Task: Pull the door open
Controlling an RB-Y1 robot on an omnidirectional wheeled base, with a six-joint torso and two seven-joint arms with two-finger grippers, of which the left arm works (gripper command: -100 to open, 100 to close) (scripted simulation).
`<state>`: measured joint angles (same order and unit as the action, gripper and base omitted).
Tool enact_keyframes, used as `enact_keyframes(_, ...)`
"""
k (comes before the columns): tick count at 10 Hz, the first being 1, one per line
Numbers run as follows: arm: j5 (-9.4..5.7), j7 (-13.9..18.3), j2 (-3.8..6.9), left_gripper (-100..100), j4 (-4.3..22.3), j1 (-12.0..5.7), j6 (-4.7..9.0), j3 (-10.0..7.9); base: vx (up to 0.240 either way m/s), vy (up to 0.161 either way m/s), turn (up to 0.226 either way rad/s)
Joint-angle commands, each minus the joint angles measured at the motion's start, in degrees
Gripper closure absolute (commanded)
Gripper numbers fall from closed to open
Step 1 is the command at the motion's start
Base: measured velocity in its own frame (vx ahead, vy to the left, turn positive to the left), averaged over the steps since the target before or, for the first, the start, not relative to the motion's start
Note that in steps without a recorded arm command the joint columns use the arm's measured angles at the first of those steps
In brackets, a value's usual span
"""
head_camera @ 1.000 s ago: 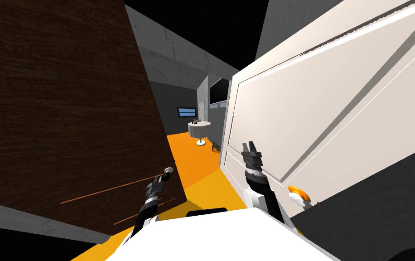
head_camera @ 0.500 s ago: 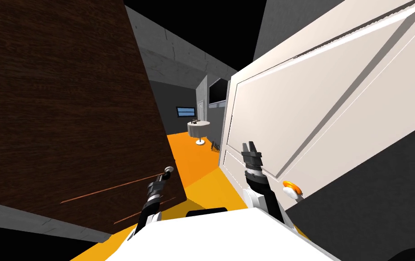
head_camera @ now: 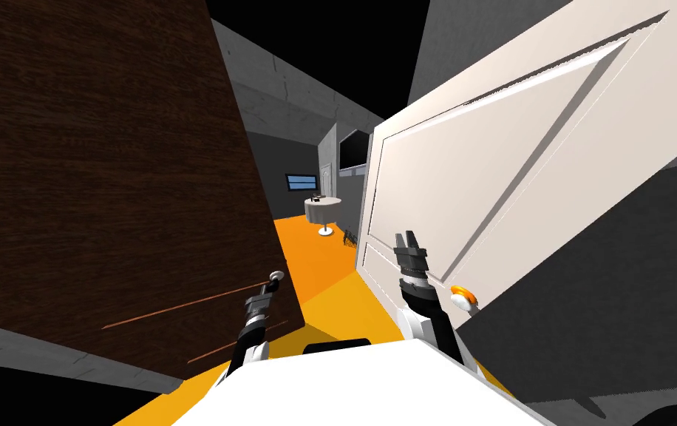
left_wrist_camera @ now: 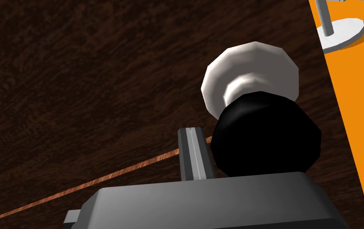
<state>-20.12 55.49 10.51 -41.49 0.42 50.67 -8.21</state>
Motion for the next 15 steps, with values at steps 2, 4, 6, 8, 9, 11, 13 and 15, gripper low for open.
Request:
enact_keyframes(2, -2.13, 4.5, -1.56, -100, -1.1, -0.69, -1.97, 1.63, -0.092, 0.024, -0.057)
enact_keyframes(4, -3.04, 7.1, -1.83, -100, -1.0, -1.03, -2.33, 1.94, -0.066, 0.012, -0.036)
enact_keyframes(6, -3.04, 7.1, -1.83, -100, -1.0, -1.03, -2.33, 1.94, -0.023, 0.004, 0.006)
enact_keyframes(8, -4.75, 10.7, -2.33, -100, -1.0, -1.66, -3.03, 2.52, -0.058, 0.011, -0.036)
enact_keyframes(9, -4.75, 10.7, -2.33, -100, -1.0, -1.66, -3.03, 2.52, -0.058, 0.009, -0.044)
enact_keyframes(11, -5.50, 12.3, -2.55, -100, -1.0, -1.94, -3.33, 2.78, -0.048, 0.012, -0.017)
enact_keyframes(13, -6.87, 15.2, -2.95, -100, -0.9, -2.44, -3.89, 3.24, -0.053, 0.011, -0.026)
enact_keyframes(15, -7.46, 16.4, -3.13, -100, -0.9, -2.67, -4.13, 3.45, -0.053, 0.016, -0.017)
